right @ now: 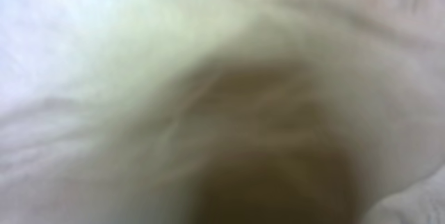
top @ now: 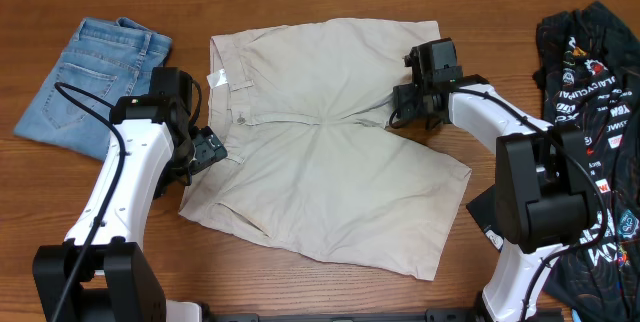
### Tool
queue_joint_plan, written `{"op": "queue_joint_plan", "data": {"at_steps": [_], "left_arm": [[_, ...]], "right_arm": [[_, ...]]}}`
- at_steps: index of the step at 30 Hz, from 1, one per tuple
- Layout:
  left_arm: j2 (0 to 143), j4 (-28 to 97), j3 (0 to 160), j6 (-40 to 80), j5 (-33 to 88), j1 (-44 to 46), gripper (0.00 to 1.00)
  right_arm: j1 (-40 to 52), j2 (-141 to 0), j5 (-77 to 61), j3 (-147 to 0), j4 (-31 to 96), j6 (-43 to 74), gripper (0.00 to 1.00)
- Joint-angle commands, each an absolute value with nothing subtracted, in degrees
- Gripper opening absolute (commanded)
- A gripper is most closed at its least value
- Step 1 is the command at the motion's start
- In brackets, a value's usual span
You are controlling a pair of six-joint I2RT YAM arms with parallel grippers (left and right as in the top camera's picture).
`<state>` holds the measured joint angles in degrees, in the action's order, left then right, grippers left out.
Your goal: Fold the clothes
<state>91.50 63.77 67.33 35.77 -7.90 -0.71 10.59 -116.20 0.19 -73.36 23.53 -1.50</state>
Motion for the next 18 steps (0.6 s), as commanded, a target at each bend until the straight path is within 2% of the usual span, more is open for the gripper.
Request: {"op": "queue_joint_plan", "data": {"at_steps": [1,11,13,15,16,18], "left_arm": [[90.98,63.66,67.92,34.68,-7.81,-0.30,1.00],[90.98,63.66,67.92,34.65,-7.84,-0.30,1.00],[90.98,63.64,67.92,34.65,-7.84,-0.30,1.00],[90.98,63.66,67.92,34.65,-7.84,-0.30,1.00],[90.98,63.66,67.92,34.65,-7.84,-0.30,1.00],[90.98,63.66,67.92,34.63,-7.84,-0.30,1.00]], "right_arm": [[10.55,-116.25,-0.38,-72.95,21.08,-1.30,0.68],[10.55,-120.44,-1.67,-72.95,19.97,-1.28,0.49],[10.55,-120.64,-1.65,-72.95,19.99,-1.28,0.31],[10.55,-120.62,-1.65,-72.97,20.01,-1.28,0.09],[10.55,-120.62,-1.63,-72.97,20.03,-1.28,0.04],[10.55,-120.36,-1.37,-73.14,21.15,-1.26,0.04]]}}
